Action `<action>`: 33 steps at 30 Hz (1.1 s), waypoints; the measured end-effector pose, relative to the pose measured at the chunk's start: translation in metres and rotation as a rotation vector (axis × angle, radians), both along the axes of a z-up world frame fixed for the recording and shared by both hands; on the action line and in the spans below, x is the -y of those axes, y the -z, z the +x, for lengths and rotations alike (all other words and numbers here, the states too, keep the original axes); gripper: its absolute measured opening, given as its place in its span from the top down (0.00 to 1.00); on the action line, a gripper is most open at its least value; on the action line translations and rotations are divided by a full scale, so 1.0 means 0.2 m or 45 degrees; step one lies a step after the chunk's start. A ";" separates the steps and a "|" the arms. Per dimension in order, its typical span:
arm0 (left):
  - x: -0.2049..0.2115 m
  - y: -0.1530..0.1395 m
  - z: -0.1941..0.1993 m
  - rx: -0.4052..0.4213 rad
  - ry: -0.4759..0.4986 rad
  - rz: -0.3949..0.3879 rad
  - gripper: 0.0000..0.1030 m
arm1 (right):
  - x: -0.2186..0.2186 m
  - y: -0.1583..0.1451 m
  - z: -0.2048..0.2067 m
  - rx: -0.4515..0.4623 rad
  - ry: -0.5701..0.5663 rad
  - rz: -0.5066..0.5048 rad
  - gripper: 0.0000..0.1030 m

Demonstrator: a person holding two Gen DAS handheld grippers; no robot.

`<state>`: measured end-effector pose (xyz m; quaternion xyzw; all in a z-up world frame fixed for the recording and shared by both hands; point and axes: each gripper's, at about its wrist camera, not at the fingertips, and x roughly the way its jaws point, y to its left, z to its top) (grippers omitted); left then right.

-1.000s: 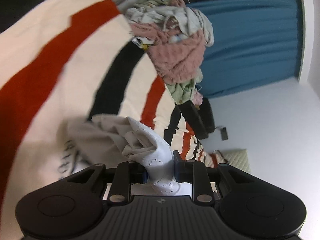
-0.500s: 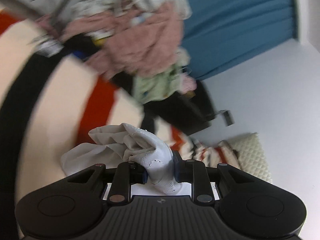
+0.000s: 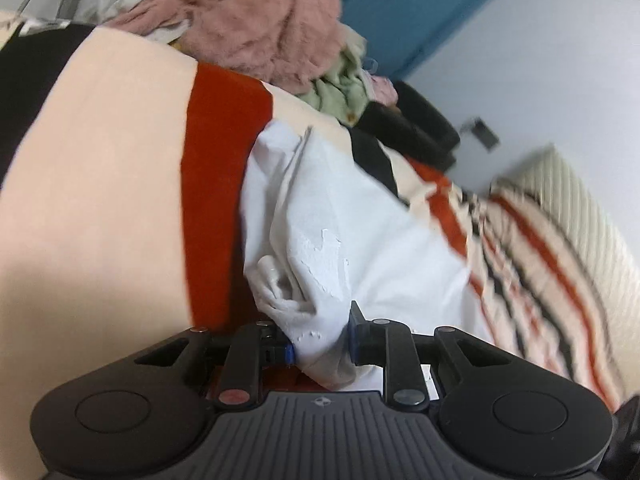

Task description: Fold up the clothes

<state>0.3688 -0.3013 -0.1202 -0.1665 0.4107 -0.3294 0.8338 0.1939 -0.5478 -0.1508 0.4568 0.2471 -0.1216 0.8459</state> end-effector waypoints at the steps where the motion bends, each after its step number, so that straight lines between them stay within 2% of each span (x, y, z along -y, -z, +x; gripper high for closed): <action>1: 0.00 -0.02 -0.02 0.005 0.007 0.020 0.74 | 0.00 0.01 -0.02 -0.011 0.003 0.011 0.77; 4: -0.01 -0.10 -0.10 0.032 0.014 0.097 0.69 | -0.01 -0.03 -0.10 -0.063 0.000 0.042 0.76; 5: -0.02 -0.13 -0.11 0.041 0.021 0.126 0.66 | -0.02 -0.06 -0.13 -0.085 -0.010 0.029 0.76; 8: -0.04 -0.28 -0.22 0.071 0.053 0.187 0.66 | -0.07 -0.19 -0.23 -0.138 -0.029 -0.030 0.76; 10: -0.06 -0.42 -0.34 0.106 0.068 0.194 0.65 | -0.11 -0.33 -0.31 -0.113 -0.054 -0.080 0.76; 14: -0.15 -0.73 -0.63 0.220 0.079 0.196 0.56 | -0.22 -0.62 -0.48 -0.049 -0.097 -0.199 0.76; 19: -0.25 -1.10 -1.00 0.348 0.080 0.181 0.53 | -0.38 -0.96 -0.71 0.032 -0.162 -0.327 0.76; 22: -0.32 -1.30 -1.25 0.454 0.088 0.194 0.43 | -0.47 -1.13 -0.86 0.075 -0.186 -0.393 0.76; 24: -0.37 -1.42 -1.43 0.530 0.096 0.212 0.26 | -0.52 -1.24 -0.96 0.097 -0.199 -0.431 0.76; 27: -0.46 -1.56 -1.67 0.626 0.090 0.221 0.17 | -0.59 -1.38 -1.10 0.127 -0.218 -0.490 0.74; 28: -0.49 -1.60 -1.75 0.651 0.085 0.215 0.14 | -0.62 -1.41 -1.14 0.141 -0.218 -0.528 0.64; 29: -0.52 -1.63 -1.81 0.674 0.079 0.217 0.09 | -0.65 -1.44 -1.18 0.154 -0.218 -0.563 0.47; 30: -0.54 -1.65 -1.88 0.703 0.061 0.234 0.04 | -0.67 -1.45 -1.22 0.166 -0.219 -0.584 0.37; 31: -0.57 -1.68 -1.94 0.732 0.046 0.249 0.03 | -0.70 -1.47 -1.26 0.178 -0.221 -0.606 0.21; 32: -0.60 -1.69 -2.01 0.763 0.038 0.250 0.01 | -0.72 -1.47 -1.29 0.194 -0.222 -0.625 0.17; 33: -0.63 -1.70 -2.08 0.792 0.032 0.249 0.00 | -0.74 -1.48 -1.33 0.210 -0.223 -0.645 0.18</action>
